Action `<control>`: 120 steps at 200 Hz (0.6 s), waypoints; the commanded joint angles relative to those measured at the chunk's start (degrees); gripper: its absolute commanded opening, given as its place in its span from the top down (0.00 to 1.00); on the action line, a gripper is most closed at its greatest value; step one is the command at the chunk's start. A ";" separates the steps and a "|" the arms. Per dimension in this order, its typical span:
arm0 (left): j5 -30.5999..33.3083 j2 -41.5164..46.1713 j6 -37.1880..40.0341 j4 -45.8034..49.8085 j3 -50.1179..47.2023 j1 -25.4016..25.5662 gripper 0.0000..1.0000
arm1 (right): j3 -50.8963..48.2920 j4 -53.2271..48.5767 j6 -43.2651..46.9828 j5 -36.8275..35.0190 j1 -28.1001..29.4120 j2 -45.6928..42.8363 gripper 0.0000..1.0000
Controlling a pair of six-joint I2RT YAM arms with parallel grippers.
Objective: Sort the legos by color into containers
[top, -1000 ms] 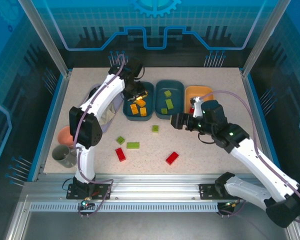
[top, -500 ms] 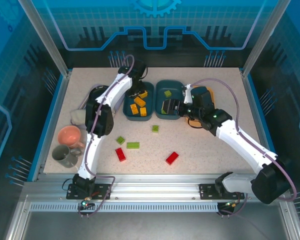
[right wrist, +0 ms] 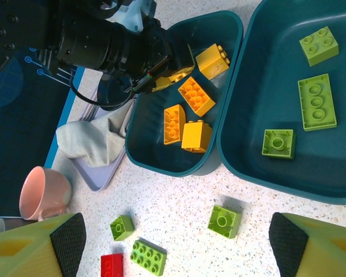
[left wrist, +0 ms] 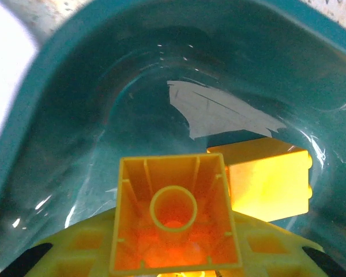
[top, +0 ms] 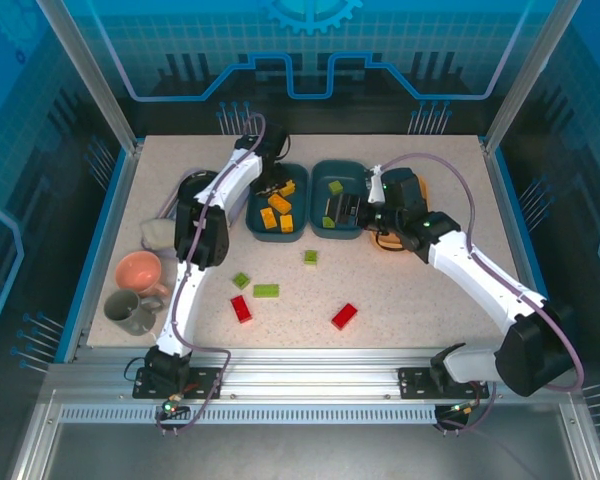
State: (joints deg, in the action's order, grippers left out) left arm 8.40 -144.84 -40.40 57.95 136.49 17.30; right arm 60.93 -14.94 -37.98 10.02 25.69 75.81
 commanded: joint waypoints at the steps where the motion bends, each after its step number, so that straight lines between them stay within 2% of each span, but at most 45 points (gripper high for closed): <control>1: -2.08 -1.26 1.16 0.69 2.73 -0.12 0.68 | 2.12 -0.53 -0.17 1.67 -0.73 0.74 0.14; 19: -2.55 -0.83 1.20 0.86 2.81 -0.14 0.62 | 2.29 -0.77 0.07 1.88 -0.76 0.85 0.14; 42: -3.01 0.70 0.94 1.43 3.93 -0.17 0.45 | 2.53 -2.22 1.59 1.98 -0.64 0.65 0.14; 60: -3.37 2.85 0.47 2.12 4.88 -0.16 0.37 | 3.03 -4.24 4.10 1.39 -0.33 0.61 0.14; 98: -2.85 11.43 -1.40 4.81 3.49 -0.07 0.26 | 5.40 -9.82 12.19 -2.33 4.60 2.18 0.16; 120: -1.49 21.31 -3.99 6.41 -5.37 -0.11 0.25 | 6.43 -11.46 15.61 -4.88 10.38 4.34 0.16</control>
State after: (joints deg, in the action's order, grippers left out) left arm 6.00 -137.32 -41.23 60.51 137.23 17.30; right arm 65.14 -22.09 -28.80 7.99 30.52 77.60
